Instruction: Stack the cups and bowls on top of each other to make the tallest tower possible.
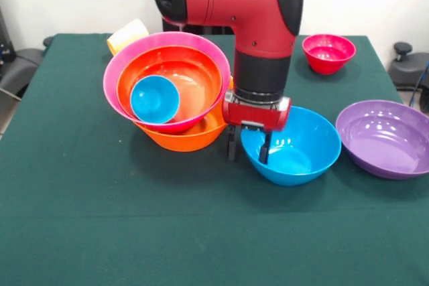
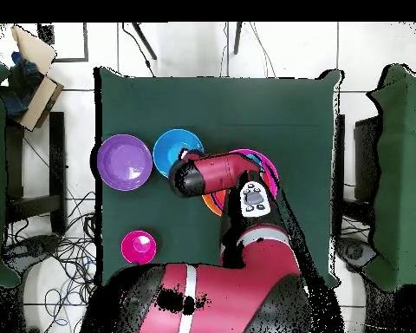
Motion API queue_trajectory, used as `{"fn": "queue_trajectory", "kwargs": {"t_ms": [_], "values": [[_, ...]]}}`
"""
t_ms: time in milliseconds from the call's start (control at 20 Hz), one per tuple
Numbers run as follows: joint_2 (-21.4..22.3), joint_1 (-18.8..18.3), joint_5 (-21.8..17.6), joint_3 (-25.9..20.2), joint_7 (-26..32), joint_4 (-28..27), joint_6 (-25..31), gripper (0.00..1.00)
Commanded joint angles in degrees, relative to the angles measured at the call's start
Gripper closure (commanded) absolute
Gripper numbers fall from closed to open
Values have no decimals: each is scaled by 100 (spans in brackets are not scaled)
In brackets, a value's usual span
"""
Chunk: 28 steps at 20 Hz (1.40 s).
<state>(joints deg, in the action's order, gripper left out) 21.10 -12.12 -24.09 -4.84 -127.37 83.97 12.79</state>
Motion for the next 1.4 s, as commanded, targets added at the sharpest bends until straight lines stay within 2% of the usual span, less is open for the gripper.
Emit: {"fn": "queue_trajectory", "kwargs": {"t_ms": [50,200,300,650,750,1000,1200,1400], "values": [[-720,66,-793,-172,544,-185,-45,100],[-690,100,-730,-127,421,-151,-32,100],[-632,266,-780,64,282,-146,-159,100],[-409,163,-687,-109,373,21,6,100],[-115,96,-649,-198,394,297,57,100],[1270,-157,-361,-514,456,1468,470,100],[2106,-341,-91,-751,550,2053,878,100],[2602,-561,116,-1011,662,2365,1206,100]]}}
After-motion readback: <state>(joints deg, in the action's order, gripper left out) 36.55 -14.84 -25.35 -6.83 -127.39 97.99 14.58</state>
